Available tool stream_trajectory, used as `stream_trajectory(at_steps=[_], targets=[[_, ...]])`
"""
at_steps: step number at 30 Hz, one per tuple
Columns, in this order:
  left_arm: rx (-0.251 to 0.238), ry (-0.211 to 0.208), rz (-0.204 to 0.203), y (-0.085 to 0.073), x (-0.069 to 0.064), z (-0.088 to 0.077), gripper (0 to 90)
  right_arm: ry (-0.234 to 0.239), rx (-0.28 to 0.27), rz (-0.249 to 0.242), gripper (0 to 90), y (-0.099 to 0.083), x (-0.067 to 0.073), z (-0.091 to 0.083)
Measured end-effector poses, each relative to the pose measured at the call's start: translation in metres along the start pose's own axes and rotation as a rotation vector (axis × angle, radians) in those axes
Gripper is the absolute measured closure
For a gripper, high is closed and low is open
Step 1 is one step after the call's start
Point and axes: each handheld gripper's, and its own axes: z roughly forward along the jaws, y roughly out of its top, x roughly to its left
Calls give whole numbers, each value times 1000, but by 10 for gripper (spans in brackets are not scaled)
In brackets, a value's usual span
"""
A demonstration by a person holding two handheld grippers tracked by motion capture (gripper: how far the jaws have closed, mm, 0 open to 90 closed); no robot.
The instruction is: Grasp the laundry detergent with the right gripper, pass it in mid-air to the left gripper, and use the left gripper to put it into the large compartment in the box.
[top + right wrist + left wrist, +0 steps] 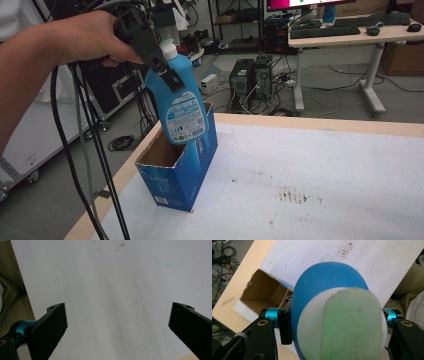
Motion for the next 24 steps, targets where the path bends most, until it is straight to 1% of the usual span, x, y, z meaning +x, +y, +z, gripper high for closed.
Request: stream_trajectory(at_steps=[4, 8, 10, 11, 12, 13, 15, 18, 21, 24], targets=[[3, 14, -34, -12, 7, -1, 379, 1, 5, -5, 11, 2, 1, 2], [4, 30, -57, -25, 16, -1, 379, -5, 5, -4, 11, 2, 1, 3], [8, 43, -53, -30, 20, 1, 378, -4, 5, -4, 11, 2, 1, 4], [8, 43, -53, -30, 20, 1, 379, -4, 5, -4, 11, 2, 1, 4], [14, 56, -43, -36, 23, 5, 379, -5, 6, -3, 11, 2, 1, 4], [14, 57, -43, -38, 24, 8, 378, -9, 0, 0, 11, 2, 0, 5], [29, 53, -36, -42, 27, 14, 379, -7, 2, 1, 11, 3, 0, 6], [33, 45, -27, -48, 31, 23, 379, -4, 9, -1, 11, 4, 0, 8], [42, 41, -8, -52, 32, 33, 379, -9, 13, 2, 11, 5, -1, 9], [52, 23, 2, -54, 33, 45, 378, -9, 13, 7, 11, 6, -2, 11]])
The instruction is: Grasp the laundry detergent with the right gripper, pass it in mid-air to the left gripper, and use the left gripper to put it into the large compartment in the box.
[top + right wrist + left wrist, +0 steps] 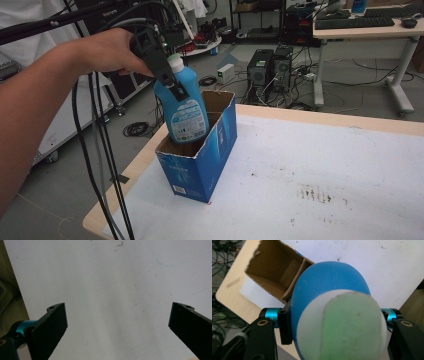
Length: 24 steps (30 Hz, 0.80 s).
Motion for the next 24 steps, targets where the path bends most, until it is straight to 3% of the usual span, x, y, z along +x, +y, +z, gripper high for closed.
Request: stream_trajectory(at_steps=[11, 17, 24], targets=[[97, -41, 44, -1, 0, 58, 379, 8, 16, 3, 11, 2, 0, 7], [119, -62, 33, -8, 2, 88, 378, -18, 34, 11, 11, -2, -2, 13], [135, -61, 42, -12, 3, 104, 378, -16, 24, 17, 11, 0, -2, 14]])
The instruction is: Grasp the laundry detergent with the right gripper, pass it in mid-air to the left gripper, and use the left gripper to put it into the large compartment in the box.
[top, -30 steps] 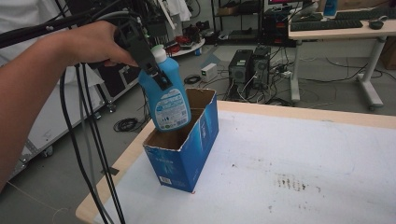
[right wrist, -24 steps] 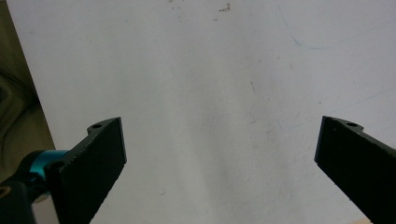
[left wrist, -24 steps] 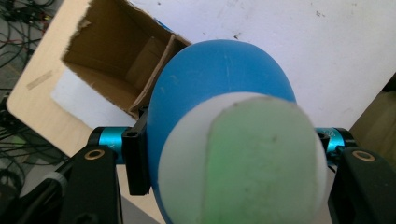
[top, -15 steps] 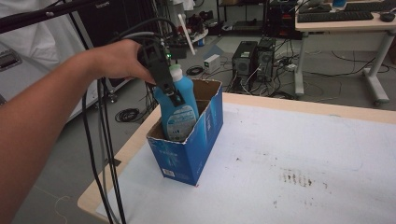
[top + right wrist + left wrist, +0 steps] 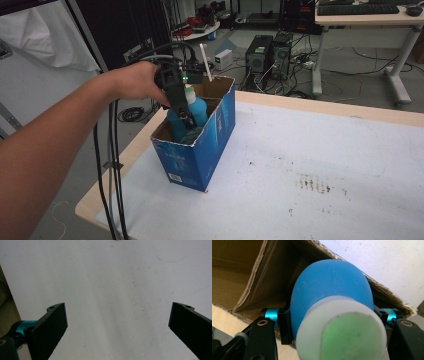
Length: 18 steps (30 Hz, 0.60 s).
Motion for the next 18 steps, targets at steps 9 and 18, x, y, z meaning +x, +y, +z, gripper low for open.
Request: stream_trajectory(at_steps=[9, 18], targets=[[22, -16, -2, -4, 1, 15, 378, 1, 2, -8, 11, 0, 0, 1], [33, -14, -4, -7, 2, 22, 378, 5, 12, 6, 11, 1, 0, 2]])
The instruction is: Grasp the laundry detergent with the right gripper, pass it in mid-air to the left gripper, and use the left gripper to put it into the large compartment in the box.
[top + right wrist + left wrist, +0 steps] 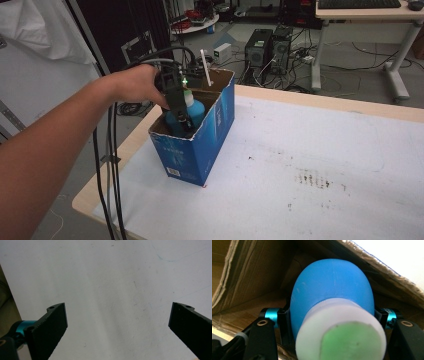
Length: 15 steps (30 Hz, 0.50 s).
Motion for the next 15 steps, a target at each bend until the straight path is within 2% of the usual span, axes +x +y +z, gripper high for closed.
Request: stream_trajectory(at_steps=[8, 11, 14, 15], targets=[[-19, -6, -16, -3, 2, 4, 375, 4, 4, -9, 11, 2, 1, 2], [-63, 4, -34, -4, 2, -2, 309, 6, 3, -9, 11, 3, 1, 2], [-130, 9, -37, -7, 2, -10, 299, 6, 5, -12, 11, 4, 2, 3], [-130, 9, -37, -7, 2, -10, 255, 6, 5, -12, 11, 4, 2, 3]])
